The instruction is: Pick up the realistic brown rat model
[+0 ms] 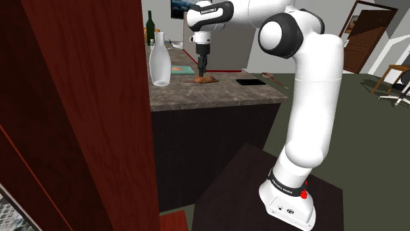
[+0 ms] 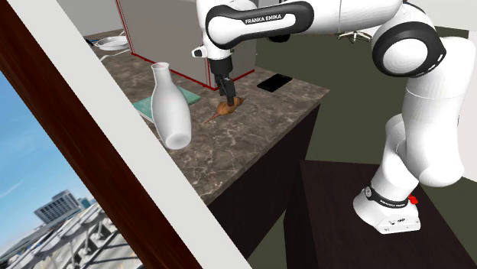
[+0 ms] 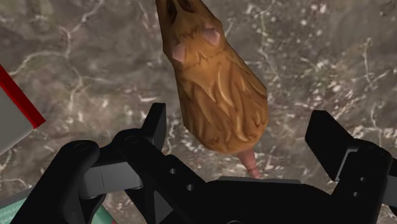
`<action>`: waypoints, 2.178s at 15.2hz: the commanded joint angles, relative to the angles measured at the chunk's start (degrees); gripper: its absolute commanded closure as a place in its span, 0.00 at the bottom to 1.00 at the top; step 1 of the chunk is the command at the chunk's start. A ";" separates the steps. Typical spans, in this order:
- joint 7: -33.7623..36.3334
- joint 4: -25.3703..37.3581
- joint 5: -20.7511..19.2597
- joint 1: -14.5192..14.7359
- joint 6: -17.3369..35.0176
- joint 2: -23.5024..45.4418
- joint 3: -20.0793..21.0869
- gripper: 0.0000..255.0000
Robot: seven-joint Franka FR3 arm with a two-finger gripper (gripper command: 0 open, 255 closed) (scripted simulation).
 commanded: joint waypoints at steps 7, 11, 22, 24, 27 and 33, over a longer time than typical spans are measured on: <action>-0.33 -4.27 0.24 0.09 5.21 0.97 0.17 0.00; -0.35 -4.08 0.27 0.06 5.11 1.06 0.17 1.00; -0.28 -1.46 0.15 -0.01 2.22 0.77 0.10 1.00; -0.27 0.05 0.13 -0.08 0.68 0.75 0.07 1.00; -0.28 2.48 0.14 -0.21 -1.66 0.83 0.02 1.00; -0.36 8.01 0.30 -0.60 -6.58 1.45 -0.08 1.00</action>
